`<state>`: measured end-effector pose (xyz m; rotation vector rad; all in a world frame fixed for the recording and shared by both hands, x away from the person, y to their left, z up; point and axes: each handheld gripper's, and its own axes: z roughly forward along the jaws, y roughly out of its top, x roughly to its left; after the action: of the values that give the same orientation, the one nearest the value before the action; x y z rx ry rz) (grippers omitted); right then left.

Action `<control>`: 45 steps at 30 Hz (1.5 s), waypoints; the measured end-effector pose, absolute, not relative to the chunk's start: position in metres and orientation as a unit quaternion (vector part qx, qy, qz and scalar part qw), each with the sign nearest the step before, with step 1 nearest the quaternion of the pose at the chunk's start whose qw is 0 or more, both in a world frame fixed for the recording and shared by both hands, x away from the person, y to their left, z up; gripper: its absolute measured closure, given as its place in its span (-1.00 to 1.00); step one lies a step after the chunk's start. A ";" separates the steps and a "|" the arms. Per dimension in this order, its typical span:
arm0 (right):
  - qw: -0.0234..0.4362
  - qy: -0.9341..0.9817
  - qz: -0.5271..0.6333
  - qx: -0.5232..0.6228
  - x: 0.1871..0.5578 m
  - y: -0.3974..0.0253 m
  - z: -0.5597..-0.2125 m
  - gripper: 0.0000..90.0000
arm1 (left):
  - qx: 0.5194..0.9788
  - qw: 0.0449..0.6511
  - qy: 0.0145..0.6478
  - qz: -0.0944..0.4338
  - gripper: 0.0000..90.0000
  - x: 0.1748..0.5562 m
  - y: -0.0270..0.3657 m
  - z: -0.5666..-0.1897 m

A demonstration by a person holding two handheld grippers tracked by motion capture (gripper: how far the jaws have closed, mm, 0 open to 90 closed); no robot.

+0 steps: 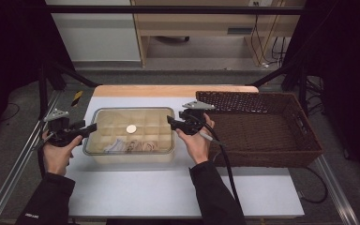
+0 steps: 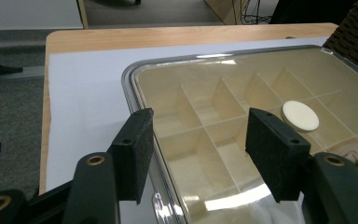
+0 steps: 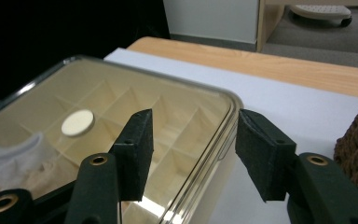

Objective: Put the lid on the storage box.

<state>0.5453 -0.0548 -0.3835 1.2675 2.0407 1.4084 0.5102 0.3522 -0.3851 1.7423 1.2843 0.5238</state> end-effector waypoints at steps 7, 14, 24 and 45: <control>0.175 0.729 0.488 0.446 0.537 -0.047 -0.394 0.01 | 0.703 0.428 0.527 0.210 -0.08 0.493 0.355 -0.397; 0.161 0.738 0.475 0.452 0.525 -0.042 -0.412 -0.03 | 0.702 0.420 0.543 0.188 -0.09 0.481 0.358 -0.418; 0.163 0.743 0.463 0.454 0.523 -0.039 -0.419 -0.04 | 0.700 0.425 0.540 0.195 -0.13 0.481 0.349 -0.419; 0.162 0.742 0.506 0.409 0.477 -0.057 -0.407 0.33 | 0.712 0.448 0.499 0.207 -0.29 0.427 0.375 -0.420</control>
<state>0.4768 -0.0573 -0.4071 1.1659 2.1182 1.4431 0.4272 0.3749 -0.4201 1.7622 1.2362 0.5125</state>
